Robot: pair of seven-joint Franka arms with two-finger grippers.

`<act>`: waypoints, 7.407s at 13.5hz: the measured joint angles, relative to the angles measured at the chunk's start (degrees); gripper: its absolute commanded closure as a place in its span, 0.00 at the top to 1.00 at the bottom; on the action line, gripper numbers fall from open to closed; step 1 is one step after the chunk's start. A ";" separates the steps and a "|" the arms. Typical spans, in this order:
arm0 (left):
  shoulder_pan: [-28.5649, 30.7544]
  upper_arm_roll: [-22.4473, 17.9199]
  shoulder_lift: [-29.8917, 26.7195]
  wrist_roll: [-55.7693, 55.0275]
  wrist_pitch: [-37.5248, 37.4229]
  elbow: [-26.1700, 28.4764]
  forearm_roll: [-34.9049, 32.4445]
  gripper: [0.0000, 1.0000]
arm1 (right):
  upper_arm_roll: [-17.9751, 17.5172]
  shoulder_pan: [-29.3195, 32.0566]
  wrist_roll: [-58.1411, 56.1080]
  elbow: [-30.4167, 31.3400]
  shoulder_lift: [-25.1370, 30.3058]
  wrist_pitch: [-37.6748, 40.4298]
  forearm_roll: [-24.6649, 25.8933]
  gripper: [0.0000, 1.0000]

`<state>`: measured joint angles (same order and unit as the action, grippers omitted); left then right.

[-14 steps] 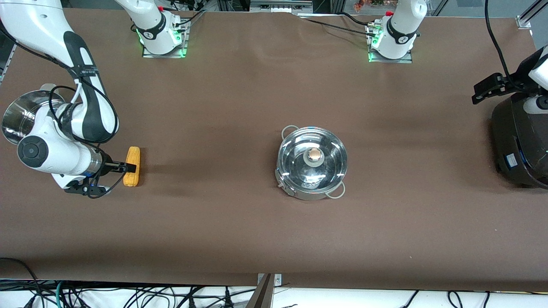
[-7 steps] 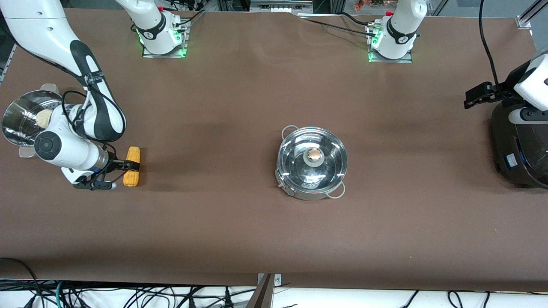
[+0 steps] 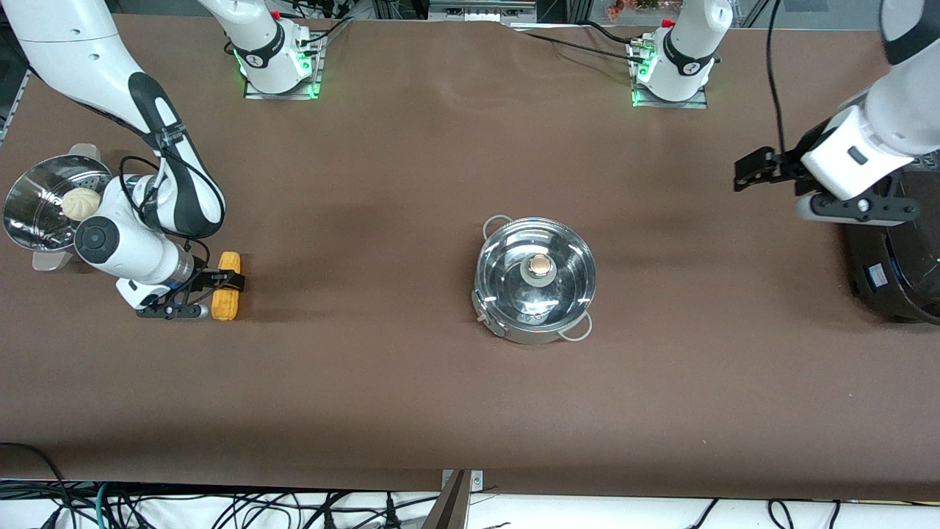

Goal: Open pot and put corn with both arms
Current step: 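Grasp the corn with the right gripper while the left gripper reaches the lid knob, then lift the corn with the right gripper while the left gripper grips the knob, then carry the corn toward the pot while the left gripper sets the lid aside, then lower the corn into the open pot with the right gripper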

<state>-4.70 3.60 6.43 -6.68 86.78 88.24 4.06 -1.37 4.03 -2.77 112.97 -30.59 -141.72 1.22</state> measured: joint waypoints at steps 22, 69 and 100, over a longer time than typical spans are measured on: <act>-20.85 3.93 24.09 -21.97 21.72 -5.97 2.45 1.00 | -4.53 -0.26 -2.16 -29.15 5.84 44.05 -4.06 0.00; -7.42 0.75 18.53 -6.30 15.27 -2.88 -0.45 0.00 | -5.06 -22.33 26.55 -46.42 3.10 48.31 -4.08 0.00; 5.83 -10.53 24.55 34.17 43.72 19.50 -0.72 0.98 | -4.73 -49.33 60.24 -53.19 -25.65 5.26 1.27 0.09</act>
<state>1.13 -6.93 30.97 27.49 130.51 107.74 3.33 -6.10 -45.30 57.47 59.78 -56.23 -136.45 2.49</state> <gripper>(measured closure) 0.463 0.674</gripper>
